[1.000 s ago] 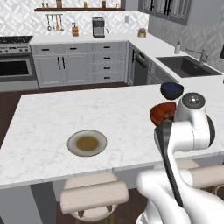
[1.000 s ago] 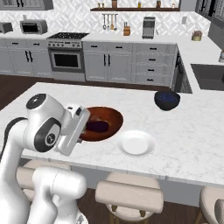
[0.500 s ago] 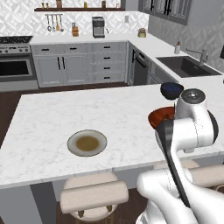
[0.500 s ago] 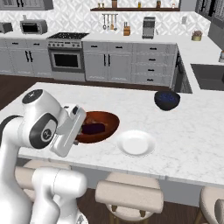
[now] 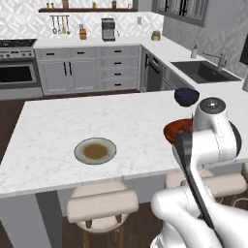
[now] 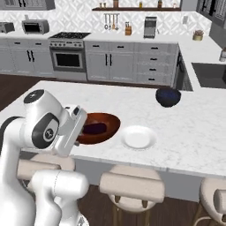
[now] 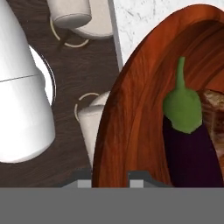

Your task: Pick the chicken drumstick and eggplant from their plates and place them in the bowl. Then put the bowl in the fridge.

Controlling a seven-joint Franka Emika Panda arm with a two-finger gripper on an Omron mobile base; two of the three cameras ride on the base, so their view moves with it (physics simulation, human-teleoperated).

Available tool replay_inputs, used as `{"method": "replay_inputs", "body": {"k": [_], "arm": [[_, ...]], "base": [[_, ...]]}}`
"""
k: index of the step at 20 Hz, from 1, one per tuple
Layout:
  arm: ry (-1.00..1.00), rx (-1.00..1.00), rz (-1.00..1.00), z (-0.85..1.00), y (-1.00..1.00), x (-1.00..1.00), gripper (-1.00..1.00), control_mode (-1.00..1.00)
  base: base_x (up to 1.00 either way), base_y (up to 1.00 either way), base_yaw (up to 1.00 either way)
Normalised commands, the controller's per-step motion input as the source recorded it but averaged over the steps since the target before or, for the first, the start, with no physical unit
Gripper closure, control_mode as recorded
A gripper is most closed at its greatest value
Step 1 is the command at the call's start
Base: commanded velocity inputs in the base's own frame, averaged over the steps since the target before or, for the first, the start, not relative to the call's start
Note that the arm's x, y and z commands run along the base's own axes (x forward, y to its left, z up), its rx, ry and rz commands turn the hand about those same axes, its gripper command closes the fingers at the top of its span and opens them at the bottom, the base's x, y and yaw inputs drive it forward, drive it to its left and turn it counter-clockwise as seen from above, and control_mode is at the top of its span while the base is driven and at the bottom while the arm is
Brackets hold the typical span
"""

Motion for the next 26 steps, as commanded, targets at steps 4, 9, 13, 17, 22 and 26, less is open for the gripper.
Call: {"method": "replay_inputs", "body": {"k": [4,9,13,17,22,26], "arm": [[0.0,0.0,0.0,0.0,0.0,0.0,1.0,1.0],[0.0,0.0,0.0,0.0,0.0,0.0,1.0,1.0],[0.0,0.0,0.0,0.0,0.0,0.0,1.0,1.0],[0.0,0.0,0.0,0.0,0.0,0.0,1.0,1.0],[0.0,0.0,0.0,0.0,0.0,0.0,1.0,1.0],[0.0,0.0,0.0,0.0,0.0,0.0,1.0,1.0]], "base": [[-1.0,0.06,0.18],[-0.42,0.72,0.65],[0.0,1.0,0.56],[0.41,1.0,0.21],[0.87,1.0,0.01],[1.0,1.0,0.0]]}}
